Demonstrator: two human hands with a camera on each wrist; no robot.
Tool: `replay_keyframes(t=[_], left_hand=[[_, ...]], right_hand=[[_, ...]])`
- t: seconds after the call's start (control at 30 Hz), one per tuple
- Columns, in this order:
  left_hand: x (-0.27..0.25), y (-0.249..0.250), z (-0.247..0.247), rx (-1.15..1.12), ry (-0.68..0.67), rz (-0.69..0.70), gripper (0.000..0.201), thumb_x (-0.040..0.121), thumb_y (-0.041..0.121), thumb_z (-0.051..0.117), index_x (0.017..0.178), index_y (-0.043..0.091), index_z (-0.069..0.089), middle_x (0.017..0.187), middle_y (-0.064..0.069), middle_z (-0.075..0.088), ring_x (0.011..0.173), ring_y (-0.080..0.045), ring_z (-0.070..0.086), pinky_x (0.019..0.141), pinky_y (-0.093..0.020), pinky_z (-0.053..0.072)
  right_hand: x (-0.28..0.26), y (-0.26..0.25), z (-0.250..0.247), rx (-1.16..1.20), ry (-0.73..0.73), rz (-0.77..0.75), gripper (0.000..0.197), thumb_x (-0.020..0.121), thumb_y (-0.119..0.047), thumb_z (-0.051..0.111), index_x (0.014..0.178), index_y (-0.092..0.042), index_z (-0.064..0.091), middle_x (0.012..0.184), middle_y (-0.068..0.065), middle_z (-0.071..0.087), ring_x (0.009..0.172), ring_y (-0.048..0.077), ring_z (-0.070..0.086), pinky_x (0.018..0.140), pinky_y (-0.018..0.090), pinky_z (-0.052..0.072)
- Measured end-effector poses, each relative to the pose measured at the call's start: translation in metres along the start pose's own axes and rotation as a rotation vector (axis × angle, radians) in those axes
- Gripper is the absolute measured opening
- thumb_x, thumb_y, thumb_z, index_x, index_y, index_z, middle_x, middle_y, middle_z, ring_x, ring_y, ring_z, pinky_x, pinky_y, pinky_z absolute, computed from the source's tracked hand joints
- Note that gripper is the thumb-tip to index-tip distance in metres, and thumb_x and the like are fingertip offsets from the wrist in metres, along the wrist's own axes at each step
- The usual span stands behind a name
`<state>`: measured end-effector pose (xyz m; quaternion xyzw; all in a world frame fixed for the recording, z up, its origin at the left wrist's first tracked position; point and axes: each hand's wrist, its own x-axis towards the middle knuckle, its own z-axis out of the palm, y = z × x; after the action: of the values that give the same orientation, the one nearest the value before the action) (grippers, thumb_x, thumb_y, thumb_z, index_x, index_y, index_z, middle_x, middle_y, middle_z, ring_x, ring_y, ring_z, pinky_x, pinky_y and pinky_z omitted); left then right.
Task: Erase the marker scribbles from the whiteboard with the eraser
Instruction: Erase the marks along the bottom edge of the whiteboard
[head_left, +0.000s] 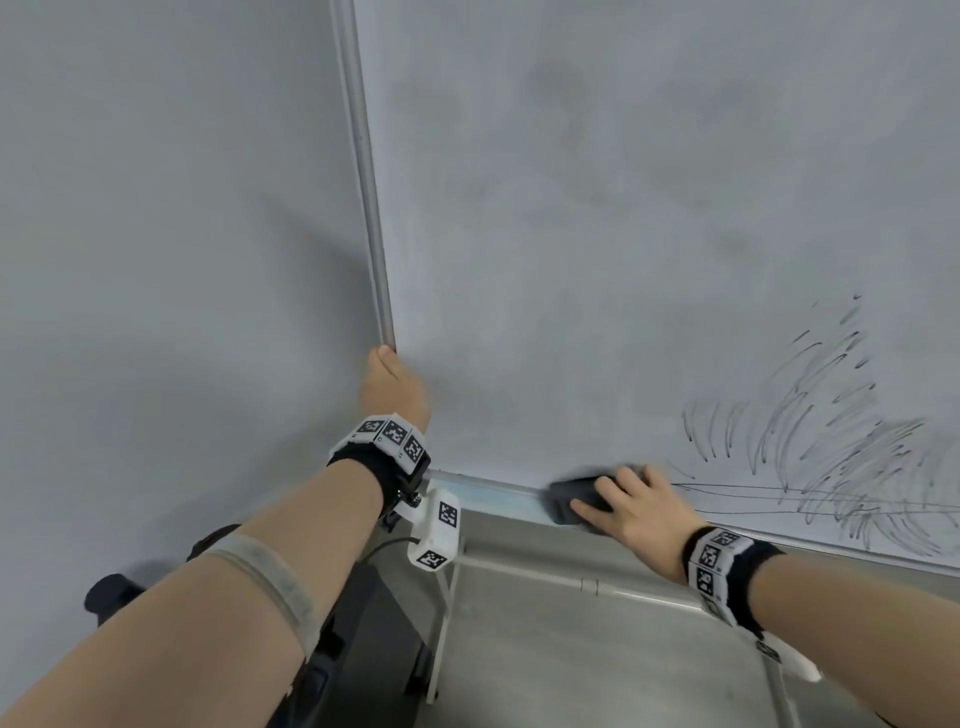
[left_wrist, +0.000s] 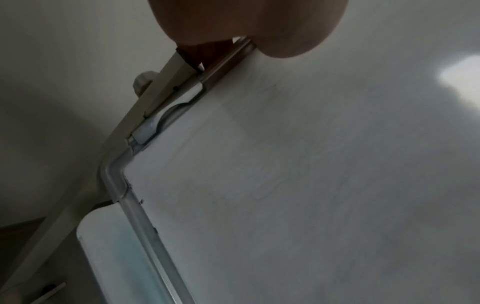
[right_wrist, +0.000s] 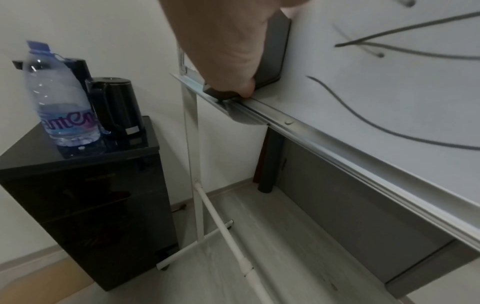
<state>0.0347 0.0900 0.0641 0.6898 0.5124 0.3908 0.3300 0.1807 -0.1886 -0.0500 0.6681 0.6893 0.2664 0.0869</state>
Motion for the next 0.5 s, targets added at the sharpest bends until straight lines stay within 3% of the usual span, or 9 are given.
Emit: replay_keyframes(t=[0.17,0.33,0.43,0.5], left_hand=[[-0.004,-0.002,-0.01,0.008,0.028,0.004,0.044,0.106,0.025,0.021,0.109,-0.002,0.055,0.107,-0.023,0.06,0.1,-0.034,0.055,0.075,-0.029,0.027],[-0.01,-0.004,-0.019,0.039,0.094,0.018,0.043,0.104,0.027,0.027,0.106,-0.003,0.057,0.111,-0.028,0.054,0.102,-0.038,0.051,0.09,-0.039,0.036],[-0.022,-0.008,-0.022,0.137,0.202,-0.113,0.039,0.098,0.032,0.038,0.116,0.0,0.052,0.121,-0.026,0.05,0.111,-0.039,0.047,0.098,-0.045,0.035],[-0.036,-0.009,-0.029,0.187,0.188,-0.229,0.04,0.094,0.027,0.043,0.118,-0.004,0.048,0.127,-0.026,0.048,0.117,-0.04,0.044,0.1,-0.046,0.034]], right_hand=[[-0.001,0.001,-0.017,0.079,-0.022,0.038,0.063,0.067,-0.01,0.045,0.126,-0.024,0.062,0.097,0.01,0.052,0.083,0.029,0.047,0.068,0.04,0.044],[-0.006,0.007,-0.025,0.158,-0.008,0.038,0.073,0.059,-0.006,0.064,0.13,-0.022,0.058,0.099,0.011,0.055,0.085,0.029,0.046,0.069,0.04,0.042],[-0.01,0.013,-0.032,0.199,0.005,0.034,0.071,0.063,-0.008,0.064,0.132,-0.021,0.055,0.099,0.012,0.055,0.085,0.029,0.046,0.07,0.039,0.037],[-0.014,0.016,-0.037,0.221,0.008,0.048,0.072,0.064,-0.009,0.065,0.134,-0.02,0.053,0.1,0.012,0.054,0.085,0.029,0.045,0.07,0.039,0.037]])
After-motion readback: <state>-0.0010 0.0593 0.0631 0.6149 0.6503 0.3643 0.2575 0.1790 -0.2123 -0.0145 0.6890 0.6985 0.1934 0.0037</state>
